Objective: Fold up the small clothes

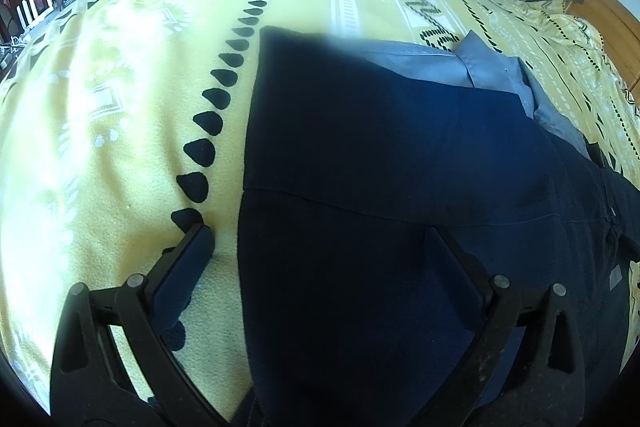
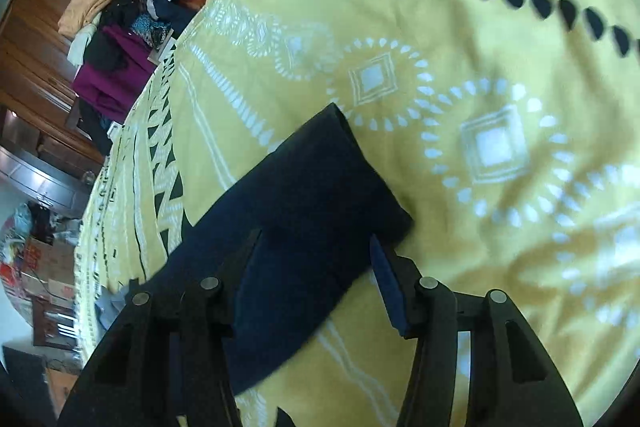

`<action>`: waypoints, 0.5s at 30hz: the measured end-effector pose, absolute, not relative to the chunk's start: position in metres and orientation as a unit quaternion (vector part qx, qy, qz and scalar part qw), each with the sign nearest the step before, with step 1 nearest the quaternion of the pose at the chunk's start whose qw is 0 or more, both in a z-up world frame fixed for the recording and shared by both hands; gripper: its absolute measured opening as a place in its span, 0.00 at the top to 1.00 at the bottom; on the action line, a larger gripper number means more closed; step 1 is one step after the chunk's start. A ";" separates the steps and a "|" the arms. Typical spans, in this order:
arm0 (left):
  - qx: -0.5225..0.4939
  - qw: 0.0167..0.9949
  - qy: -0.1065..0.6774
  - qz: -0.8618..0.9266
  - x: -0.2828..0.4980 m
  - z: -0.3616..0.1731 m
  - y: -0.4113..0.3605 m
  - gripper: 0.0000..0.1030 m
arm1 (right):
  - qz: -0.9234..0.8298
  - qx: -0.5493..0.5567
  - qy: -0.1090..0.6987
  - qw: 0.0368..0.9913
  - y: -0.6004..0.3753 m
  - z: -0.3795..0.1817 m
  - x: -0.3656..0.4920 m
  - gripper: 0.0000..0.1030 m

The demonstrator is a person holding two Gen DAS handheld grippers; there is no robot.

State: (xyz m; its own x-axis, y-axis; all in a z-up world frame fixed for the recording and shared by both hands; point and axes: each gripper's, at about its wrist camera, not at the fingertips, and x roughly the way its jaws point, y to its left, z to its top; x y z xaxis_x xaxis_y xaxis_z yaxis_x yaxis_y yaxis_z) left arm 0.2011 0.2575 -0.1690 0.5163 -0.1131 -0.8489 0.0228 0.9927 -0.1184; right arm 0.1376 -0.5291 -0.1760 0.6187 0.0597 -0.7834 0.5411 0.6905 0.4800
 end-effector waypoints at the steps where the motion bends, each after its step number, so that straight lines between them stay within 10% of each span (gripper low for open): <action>1: -0.046 0.869 0.490 -0.039 0.201 -0.169 0.257 0.00 | -0.151 0.360 0.409 0.825 -0.526 -0.175 0.131 0.44; 10: -0.044 0.873 0.485 -0.036 0.199 -0.168 0.258 0.00 | -0.115 0.430 0.372 0.815 -0.547 -0.207 0.128 0.43; 13: -0.033 0.877 0.479 -0.023 0.196 -0.166 0.255 0.00 | -0.069 0.440 0.340 0.828 -0.537 -0.189 0.133 0.77; 15: -0.028 0.880 0.473 -0.011 0.194 -0.159 0.255 0.03 | -0.015 0.429 0.305 0.850 -0.511 -0.150 0.136 0.77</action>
State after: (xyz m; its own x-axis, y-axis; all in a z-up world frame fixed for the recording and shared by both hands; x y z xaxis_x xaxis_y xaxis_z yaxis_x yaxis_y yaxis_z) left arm 0.1937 0.2550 -0.1593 0.5517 -0.0463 -0.8328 -0.0060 0.9982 -0.0595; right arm 0.1365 -0.5105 -0.1504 0.8136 0.2361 -0.5313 0.2873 0.6311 0.7205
